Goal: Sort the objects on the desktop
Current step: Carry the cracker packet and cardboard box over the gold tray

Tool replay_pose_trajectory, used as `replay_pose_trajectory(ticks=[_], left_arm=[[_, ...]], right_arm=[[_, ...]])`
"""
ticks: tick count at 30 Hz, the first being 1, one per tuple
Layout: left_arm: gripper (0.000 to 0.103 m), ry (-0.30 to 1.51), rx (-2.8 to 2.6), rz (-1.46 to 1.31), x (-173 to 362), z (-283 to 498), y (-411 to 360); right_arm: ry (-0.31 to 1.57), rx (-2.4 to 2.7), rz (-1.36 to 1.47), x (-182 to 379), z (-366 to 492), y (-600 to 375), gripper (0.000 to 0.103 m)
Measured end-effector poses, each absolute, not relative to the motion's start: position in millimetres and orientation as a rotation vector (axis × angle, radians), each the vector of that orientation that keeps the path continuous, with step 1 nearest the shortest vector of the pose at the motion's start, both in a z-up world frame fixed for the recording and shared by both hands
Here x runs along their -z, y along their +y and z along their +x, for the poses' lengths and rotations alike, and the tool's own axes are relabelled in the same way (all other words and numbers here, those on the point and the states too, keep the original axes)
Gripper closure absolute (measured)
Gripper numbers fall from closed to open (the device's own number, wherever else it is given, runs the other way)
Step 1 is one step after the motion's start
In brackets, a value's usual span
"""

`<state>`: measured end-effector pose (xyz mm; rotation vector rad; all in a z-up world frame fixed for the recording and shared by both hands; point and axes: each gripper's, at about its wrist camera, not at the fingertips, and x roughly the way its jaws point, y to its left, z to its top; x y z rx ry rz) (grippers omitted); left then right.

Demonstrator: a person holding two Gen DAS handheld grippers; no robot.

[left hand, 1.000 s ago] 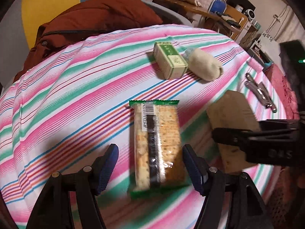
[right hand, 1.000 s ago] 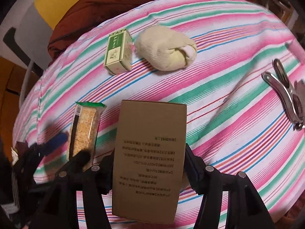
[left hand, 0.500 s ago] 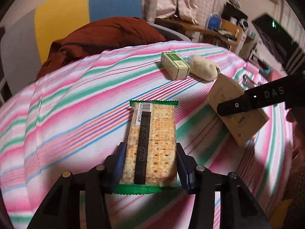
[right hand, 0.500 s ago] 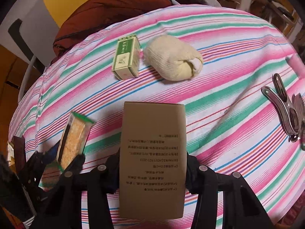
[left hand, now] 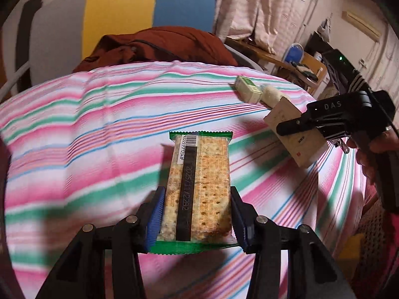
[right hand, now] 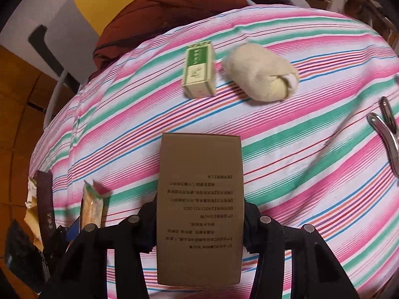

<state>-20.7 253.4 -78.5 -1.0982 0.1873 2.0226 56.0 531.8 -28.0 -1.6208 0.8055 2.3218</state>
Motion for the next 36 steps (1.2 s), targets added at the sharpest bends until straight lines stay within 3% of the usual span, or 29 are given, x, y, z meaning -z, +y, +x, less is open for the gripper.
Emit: replay_pose_trajectory(ticks=[14,18,28,36], left_arm=[[0.054,0.044,-2.122,-1.089,52.1,1.1,140.8],[0.054,0.009,-2.154,-1.050,37.1,10.0,109.1],[0.054,-0.135,-2.384,-1.022,9.9,-6.2,0.8],[0.054,-0.168,-2.560,-1.114,21.4,-50.5,-75.0]], right_arm=[[0.838,-2.488,-1.701,14.1,20.3,459.9,0.052],[0.898,-2.543,-1.762,9.5,7.3,413.6,0.052],[0.808,-2.838,-1.886,-34.4,-16.1,257.7,0.052],[0.757,-2.950,-2.064,-34.7,-39.9,129.3,0.052]])
